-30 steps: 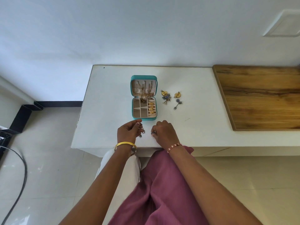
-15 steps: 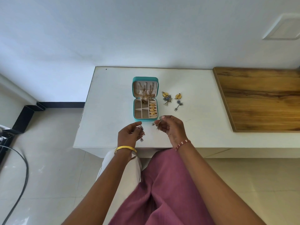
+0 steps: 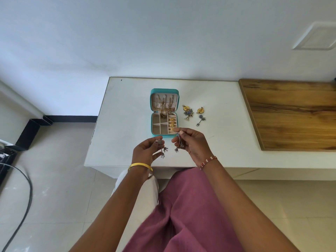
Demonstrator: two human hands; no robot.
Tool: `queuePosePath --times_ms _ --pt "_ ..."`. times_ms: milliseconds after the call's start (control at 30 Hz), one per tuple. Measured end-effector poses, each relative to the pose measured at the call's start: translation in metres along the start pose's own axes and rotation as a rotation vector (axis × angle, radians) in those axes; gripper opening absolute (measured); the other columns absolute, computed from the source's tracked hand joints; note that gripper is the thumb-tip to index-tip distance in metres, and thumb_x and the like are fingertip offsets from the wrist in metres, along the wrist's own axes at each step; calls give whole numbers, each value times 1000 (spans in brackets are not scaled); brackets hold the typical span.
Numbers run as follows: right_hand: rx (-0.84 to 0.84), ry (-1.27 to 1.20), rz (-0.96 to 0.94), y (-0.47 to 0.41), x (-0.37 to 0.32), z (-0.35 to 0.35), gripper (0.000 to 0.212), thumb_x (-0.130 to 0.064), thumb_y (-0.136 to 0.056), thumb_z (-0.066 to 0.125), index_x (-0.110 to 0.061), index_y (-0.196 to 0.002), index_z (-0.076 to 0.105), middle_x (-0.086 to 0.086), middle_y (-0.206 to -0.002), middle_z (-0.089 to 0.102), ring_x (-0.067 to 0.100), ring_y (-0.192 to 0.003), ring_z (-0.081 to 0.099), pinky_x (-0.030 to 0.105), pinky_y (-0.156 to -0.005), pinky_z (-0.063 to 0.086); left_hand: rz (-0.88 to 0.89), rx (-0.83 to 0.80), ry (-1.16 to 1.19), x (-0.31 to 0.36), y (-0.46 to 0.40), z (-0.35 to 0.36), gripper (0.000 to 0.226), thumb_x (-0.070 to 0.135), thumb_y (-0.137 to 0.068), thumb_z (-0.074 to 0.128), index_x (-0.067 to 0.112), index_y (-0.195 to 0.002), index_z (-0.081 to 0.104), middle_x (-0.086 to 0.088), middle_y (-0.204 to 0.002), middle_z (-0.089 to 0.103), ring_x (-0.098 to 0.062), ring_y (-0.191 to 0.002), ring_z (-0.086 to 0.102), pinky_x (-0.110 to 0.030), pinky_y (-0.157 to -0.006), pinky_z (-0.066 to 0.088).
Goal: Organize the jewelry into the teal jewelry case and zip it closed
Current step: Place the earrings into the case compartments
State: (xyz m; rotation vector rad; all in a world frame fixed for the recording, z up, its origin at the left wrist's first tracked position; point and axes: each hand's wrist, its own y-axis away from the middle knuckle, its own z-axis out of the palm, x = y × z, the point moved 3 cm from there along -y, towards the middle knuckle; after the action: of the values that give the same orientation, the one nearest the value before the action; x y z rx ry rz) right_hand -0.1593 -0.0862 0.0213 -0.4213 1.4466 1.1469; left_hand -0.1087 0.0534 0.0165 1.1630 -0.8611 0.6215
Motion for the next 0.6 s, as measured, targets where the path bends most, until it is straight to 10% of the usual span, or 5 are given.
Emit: queuePosePath --times_ms 333,600 --pt "-19 509 -167 4 -7 19 16 -7 -82 64 -4 -97 69 -4 -63 58 7 -57 53 13 -57 46 7 -21 -1 -2 -3 -3 17 5 -85 58 11 -100 62 6 -65 71 -12 -69 67 -26 -75 54" --pt "12 719 -301 4 -12 33 11 -15 -79 69 -6 -86 70 1 -69 63 5 -58 52 3 -52 38 57 -2 -22 4 -10 -5 23 4 -84 60 7 -106 59 -8 -81 67 -14 -69 67 -28 -76 54"
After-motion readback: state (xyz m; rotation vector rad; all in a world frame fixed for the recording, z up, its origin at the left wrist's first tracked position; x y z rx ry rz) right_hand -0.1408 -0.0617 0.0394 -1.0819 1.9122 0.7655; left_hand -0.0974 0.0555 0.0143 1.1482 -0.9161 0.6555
